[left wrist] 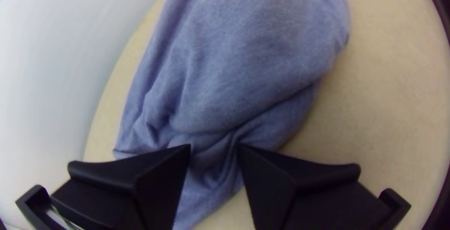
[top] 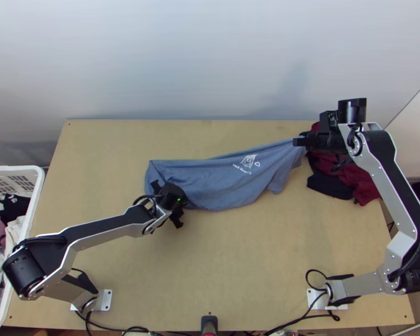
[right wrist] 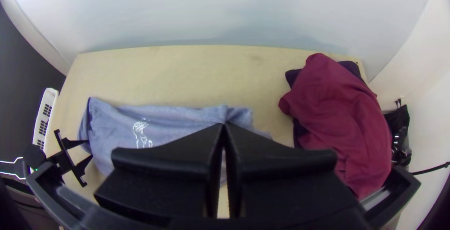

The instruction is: Fold the t-shirt

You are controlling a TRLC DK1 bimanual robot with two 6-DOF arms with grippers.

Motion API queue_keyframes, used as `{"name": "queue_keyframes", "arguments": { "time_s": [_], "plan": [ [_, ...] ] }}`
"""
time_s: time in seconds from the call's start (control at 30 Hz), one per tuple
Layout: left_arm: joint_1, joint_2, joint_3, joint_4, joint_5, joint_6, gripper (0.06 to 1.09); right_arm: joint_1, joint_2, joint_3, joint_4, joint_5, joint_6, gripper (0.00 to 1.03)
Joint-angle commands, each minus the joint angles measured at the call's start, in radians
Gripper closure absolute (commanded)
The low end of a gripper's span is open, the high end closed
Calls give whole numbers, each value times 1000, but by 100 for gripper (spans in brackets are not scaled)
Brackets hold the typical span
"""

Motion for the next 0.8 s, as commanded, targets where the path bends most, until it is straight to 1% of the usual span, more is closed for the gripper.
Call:
{"name": "queue_keyframes", "arguments": {
  "time_s": [0.0, 0.03, 0.1, 0.13, 0.27, 0.33, 0.43, 0.57, 0.63, 0.77],
  "plan": [
    [32, 33, 25, 35, 1, -4, 97, -2, -22, -37, -3, 1, -2, 100],
    [45, 29, 25, 33, 6, -1, 105, -1, -22, -42, -3, 1, -2, 100],
    [76, -3, 26, 4, 27, -1, 105, 1, -23, -42, -3, 1, 1, 100],
    [98, -29, 34, -34, 58, -8, 105, 1, -23, -39, -4, 1, 2, 100],
    [222, -160, 97, -267, 225, -120, 105, -2, -8, -13, -60, -1, 9, 100],
    [305, -232, 138, -379, 303, -137, 105, 2, -8, -2, -115, -12, 4, 100],
    [435, -336, 212, -549, 415, -134, 105, 5, -25, -5, -190, -22, -8, 100],
    [610, -436, 316, -741, 579, -110, 105, -7, -80, -25, -237, -24, -21, 100],
    [670, -456, 342, -810, 639, -73, 105, -15, -96, -40, -260, -24, -33, 100],
    [759, -450, 341, -859, 656, 44, 105, -50, -106, -59, -268, -24, -37, 100]
  ]
}}
